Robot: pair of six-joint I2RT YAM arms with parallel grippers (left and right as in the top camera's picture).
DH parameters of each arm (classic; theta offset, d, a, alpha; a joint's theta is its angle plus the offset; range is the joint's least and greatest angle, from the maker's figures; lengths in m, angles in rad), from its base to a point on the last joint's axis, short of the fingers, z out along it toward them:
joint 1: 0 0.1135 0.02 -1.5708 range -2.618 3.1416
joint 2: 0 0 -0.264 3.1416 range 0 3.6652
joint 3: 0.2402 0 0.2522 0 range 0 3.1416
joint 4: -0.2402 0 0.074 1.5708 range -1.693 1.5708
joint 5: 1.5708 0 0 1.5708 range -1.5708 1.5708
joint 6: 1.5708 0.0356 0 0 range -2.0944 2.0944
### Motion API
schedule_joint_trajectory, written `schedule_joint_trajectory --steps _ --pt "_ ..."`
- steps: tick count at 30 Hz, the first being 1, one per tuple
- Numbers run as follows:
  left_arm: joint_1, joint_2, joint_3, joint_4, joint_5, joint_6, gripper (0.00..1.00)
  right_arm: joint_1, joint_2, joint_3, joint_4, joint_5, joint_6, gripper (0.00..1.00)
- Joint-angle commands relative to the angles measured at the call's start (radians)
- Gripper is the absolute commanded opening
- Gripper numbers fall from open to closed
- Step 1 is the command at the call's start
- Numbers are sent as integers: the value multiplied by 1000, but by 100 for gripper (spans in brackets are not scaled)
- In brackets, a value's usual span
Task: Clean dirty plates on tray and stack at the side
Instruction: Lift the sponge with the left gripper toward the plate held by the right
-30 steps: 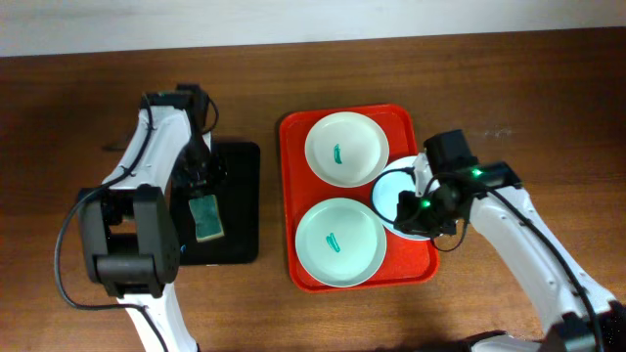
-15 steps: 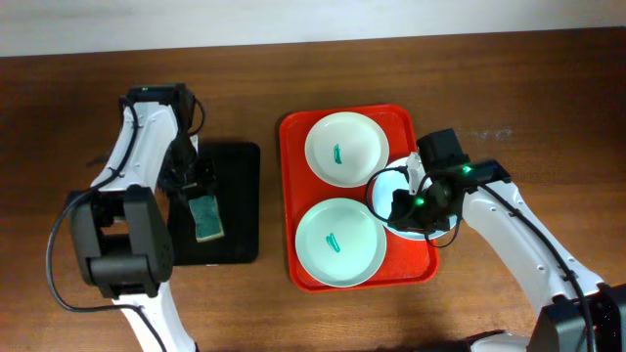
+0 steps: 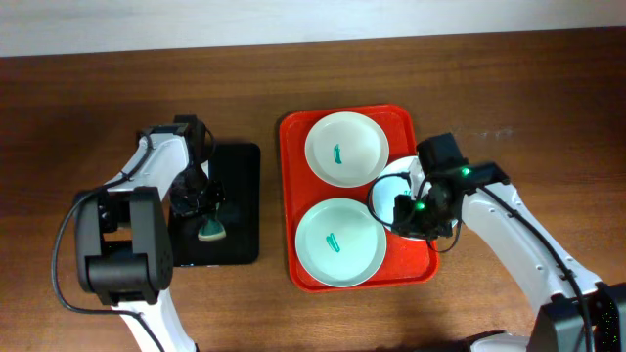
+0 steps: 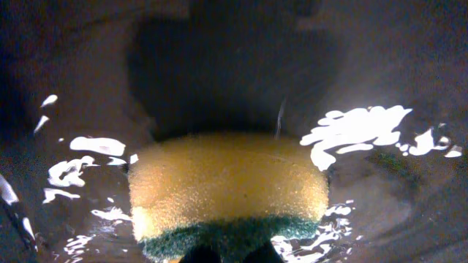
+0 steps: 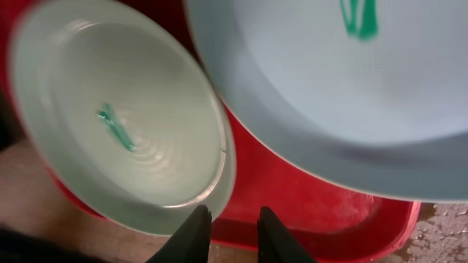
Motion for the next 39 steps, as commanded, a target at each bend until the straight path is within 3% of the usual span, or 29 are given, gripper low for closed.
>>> schedule_joint_trajectory --steps 1,4,9,14,15,22,31,39 --pt "1 40 95 -22 -11 58 0 14 5 -90 53 23 19 24" --pt "0 40 163 -71 -10 86 0 45 5 -140 150 3 -51 36" --pt "0 34 268 -168 1 88 0 139 63 -168 256 70 -4 37" --pt "-26 -14 297 -183 19 125 0 133 188 -168 294 122 9 24" --pt "-45 -34 297 -192 20 124 0 115 206 -168 302 122 9 17" --pt "-128 -61 296 -200 87 124 0 73 204 -126 335 119 5 4" --pt "-269 -61 286 -190 203 71 0 73 205 -101 337 119 65 4" --pt "-487 -61 129 -11 204 -50 0 73 205 -101 349 119 66 4"
